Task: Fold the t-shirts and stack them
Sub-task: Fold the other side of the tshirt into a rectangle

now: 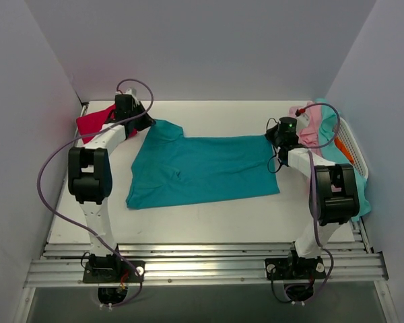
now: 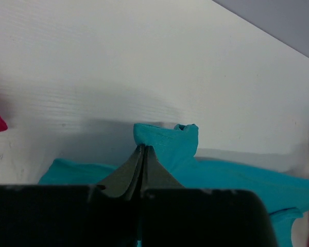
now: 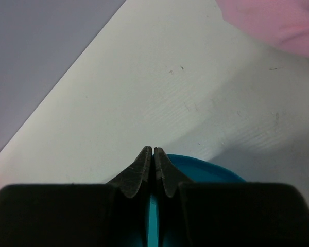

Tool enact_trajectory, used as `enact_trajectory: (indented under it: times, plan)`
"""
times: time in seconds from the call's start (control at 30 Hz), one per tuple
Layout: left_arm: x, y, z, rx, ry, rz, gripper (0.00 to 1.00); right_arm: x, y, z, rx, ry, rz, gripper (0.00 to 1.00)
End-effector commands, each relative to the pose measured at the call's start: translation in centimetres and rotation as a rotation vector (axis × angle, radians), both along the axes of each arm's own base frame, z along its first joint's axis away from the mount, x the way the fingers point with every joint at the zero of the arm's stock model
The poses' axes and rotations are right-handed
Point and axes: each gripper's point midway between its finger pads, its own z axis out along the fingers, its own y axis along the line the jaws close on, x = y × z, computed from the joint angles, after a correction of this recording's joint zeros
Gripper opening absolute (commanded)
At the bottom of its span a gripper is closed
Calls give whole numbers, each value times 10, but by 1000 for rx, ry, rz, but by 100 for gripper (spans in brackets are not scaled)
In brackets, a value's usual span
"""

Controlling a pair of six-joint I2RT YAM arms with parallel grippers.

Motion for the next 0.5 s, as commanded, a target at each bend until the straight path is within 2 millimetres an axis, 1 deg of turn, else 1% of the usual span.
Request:
enact_trajectory:
  times: [0.0,0.03,0.07,0.1,0.13,0.17,0.2,0.23,0.27,0.3,0.33,0.37,0.4,0.43,0.47]
  plan:
    - [-22,14,39,63,-62,27,2,-19,-4,13,-22,-8,-18,0]
    - [-26,15,29,66,-39,27,2,-19,-4,13,-22,-8,-17,0]
    - [-31,19,40,82,-60,43,2,-21,-5,18,-22,-16,-20,0]
    - [-36,22,41,93,-57,47,2,-27,-6,14,-22,-6,-22,0]
    - [-41,23,40,102,-54,51,2,-29,-6,14,-23,-5,-23,0]
    - [-51,26,32,114,-34,52,2,-33,-7,17,-23,-10,-24,0]
    - [-57,28,41,121,-50,59,2,-38,-7,12,-25,2,-26,0]
    - [-62,28,40,129,-45,59,2,-42,-8,11,-26,9,-30,0]
    - [-73,31,42,138,-44,61,2,-46,-9,16,-25,0,-34,0]
    - [-79,33,42,148,-45,69,2,-52,-11,11,-29,12,-39,0]
    - [-84,34,42,157,-43,71,2,-56,-11,16,-28,1,-39,0]
    - [-91,35,53,160,-65,77,2,-60,-12,16,-28,4,-43,0]
    - [-101,37,43,172,-43,83,2,-63,-13,15,-29,7,-46,0]
    - [-106,38,41,176,-42,84,2,-70,-15,8,-34,26,-53,0]
    - [-113,36,49,176,-56,80,2,-74,-16,13,-33,17,-58,0]
